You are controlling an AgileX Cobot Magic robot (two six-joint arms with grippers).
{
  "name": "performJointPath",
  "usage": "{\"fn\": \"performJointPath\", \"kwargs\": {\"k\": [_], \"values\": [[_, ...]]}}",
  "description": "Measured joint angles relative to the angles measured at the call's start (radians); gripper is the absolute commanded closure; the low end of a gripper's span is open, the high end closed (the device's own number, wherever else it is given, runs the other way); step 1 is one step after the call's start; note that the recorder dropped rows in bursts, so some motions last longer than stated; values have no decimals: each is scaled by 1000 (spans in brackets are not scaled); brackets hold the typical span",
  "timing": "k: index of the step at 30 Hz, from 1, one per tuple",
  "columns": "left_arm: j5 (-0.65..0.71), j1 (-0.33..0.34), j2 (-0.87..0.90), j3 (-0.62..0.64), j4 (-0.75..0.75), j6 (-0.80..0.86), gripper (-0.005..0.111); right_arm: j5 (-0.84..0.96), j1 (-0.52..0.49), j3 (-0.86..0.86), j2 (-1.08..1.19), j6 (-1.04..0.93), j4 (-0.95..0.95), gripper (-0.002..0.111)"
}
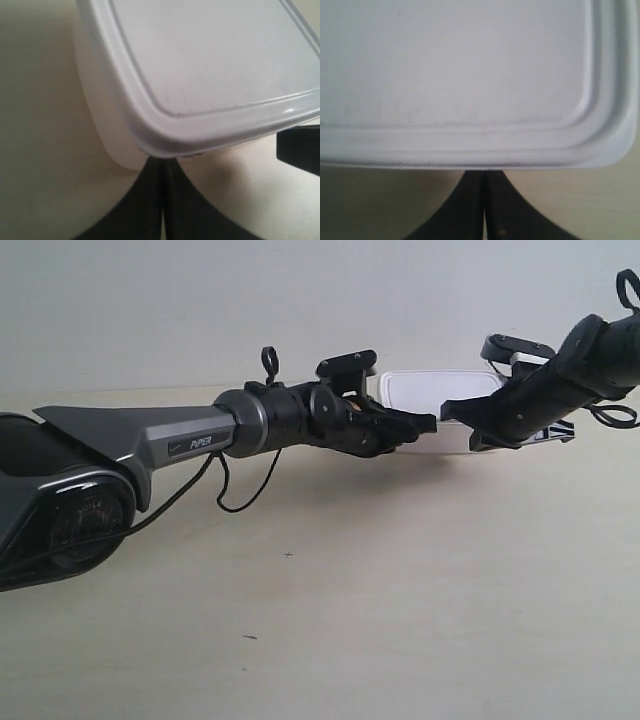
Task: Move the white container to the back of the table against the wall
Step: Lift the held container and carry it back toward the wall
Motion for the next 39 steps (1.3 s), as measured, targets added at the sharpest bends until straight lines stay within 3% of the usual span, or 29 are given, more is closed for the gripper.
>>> {"fn": "performJointPath", "kwargs": {"k": [16, 39], "values": [[-10, 4, 22, -77, 3, 0, 107, -101, 0, -7, 37, 0, 13, 108], [12, 5, 33, -77, 18, 53, 107, -12, 0, -274, 163, 0, 60, 108]]}}
